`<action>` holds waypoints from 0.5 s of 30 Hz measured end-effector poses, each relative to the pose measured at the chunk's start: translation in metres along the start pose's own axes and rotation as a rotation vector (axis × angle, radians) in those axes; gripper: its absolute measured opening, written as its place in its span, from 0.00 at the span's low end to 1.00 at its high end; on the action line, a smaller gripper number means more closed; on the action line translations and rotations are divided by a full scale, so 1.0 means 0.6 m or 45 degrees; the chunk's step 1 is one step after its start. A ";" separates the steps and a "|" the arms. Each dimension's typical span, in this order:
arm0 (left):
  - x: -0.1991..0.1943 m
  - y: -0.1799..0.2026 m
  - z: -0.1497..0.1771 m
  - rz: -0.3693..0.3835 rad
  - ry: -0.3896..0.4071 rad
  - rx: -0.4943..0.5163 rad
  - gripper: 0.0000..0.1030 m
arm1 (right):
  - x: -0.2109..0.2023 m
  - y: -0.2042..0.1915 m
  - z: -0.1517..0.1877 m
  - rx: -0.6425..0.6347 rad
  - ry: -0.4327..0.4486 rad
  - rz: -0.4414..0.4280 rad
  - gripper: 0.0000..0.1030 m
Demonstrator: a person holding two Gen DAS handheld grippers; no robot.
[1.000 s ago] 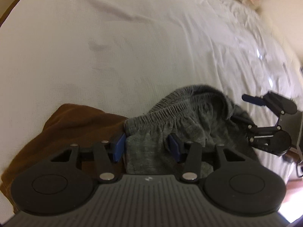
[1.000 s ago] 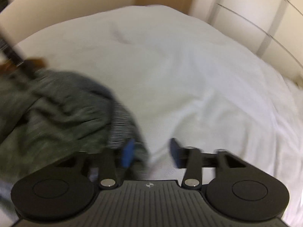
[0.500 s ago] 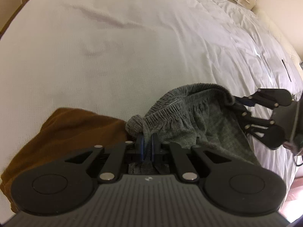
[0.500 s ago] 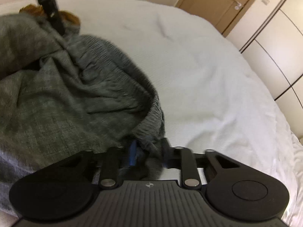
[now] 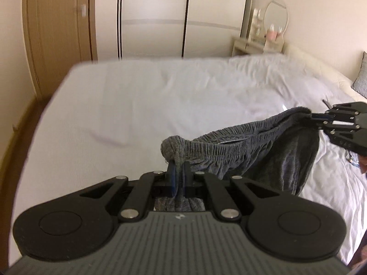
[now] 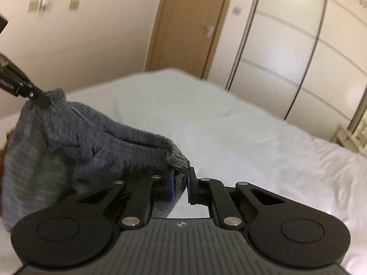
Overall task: Fold clothes
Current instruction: 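Hold the waistband with both grippers and raise the shorts to hang open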
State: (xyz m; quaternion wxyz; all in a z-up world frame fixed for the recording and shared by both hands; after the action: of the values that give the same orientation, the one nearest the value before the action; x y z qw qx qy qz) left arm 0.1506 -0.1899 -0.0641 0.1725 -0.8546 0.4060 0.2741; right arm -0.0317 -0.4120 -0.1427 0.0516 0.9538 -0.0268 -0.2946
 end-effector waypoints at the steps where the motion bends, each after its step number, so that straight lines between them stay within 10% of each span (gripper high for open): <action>1: -0.023 0.020 -0.010 0.011 0.034 0.020 0.02 | -0.030 0.007 -0.008 -0.004 0.028 0.001 0.08; 7: -0.150 0.129 -0.048 -0.040 0.180 0.047 0.02 | -0.226 0.036 -0.043 -0.045 0.137 0.033 0.07; 15: -0.256 0.241 -0.053 0.132 0.254 0.089 0.02 | -0.419 0.026 -0.015 -0.043 0.202 0.205 0.07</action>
State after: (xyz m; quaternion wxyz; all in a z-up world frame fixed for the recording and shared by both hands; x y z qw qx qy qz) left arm -0.0328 -0.2023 0.0442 0.1466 -0.8489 0.4742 0.1818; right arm -0.2344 -0.4064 0.0068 0.0932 0.9680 -0.0942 -0.2133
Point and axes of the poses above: each gripper's, at about its wrist camera, not at the fingertips, and x roughly the way its jaws point, y to its right, z to its underside, the point moved 5 cm from there along x, roughly the way its jaws point, and after that the axes turned 11 degrees about -z, right-handed, at the moved point
